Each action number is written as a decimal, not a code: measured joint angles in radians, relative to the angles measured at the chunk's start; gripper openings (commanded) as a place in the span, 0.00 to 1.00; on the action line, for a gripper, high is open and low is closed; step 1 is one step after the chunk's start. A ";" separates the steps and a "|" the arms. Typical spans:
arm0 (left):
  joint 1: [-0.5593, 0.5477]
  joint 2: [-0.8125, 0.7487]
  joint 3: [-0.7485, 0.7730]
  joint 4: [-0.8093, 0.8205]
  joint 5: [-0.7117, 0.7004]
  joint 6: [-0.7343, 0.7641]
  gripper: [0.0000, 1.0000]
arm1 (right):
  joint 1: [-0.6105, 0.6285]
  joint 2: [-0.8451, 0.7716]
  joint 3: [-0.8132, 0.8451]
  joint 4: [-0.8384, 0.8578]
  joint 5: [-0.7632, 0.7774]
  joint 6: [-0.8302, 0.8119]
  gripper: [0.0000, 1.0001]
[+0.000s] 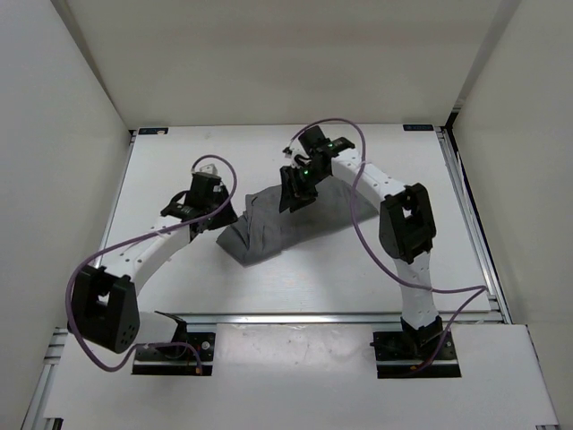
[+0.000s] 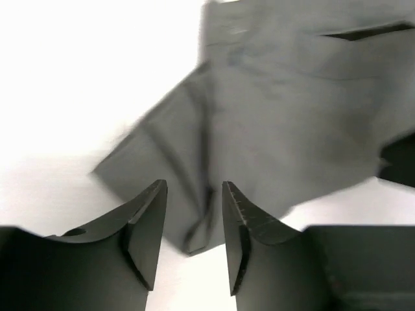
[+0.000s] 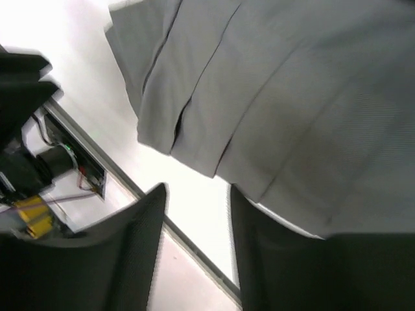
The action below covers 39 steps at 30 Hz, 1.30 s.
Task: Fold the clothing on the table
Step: Fold the skirt
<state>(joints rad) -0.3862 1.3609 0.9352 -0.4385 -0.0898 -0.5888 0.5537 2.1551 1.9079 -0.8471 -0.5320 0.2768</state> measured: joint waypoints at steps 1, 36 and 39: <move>0.015 -0.019 -0.026 -0.002 -0.004 -0.001 0.48 | 0.017 0.000 -0.009 -0.003 0.005 -0.002 0.55; -0.079 0.147 -0.145 0.126 -0.304 -0.058 0.54 | 0.156 -0.073 -0.073 -0.022 0.108 -0.011 0.53; -0.087 0.181 -0.145 0.118 -0.332 -0.055 0.33 | 0.153 -0.077 -0.074 -0.021 0.110 -0.005 0.52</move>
<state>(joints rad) -0.4736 1.5417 0.7902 -0.3206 -0.4217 -0.6441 0.7063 2.0785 1.8343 -0.8684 -0.4221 0.2718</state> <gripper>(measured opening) 0.452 0.521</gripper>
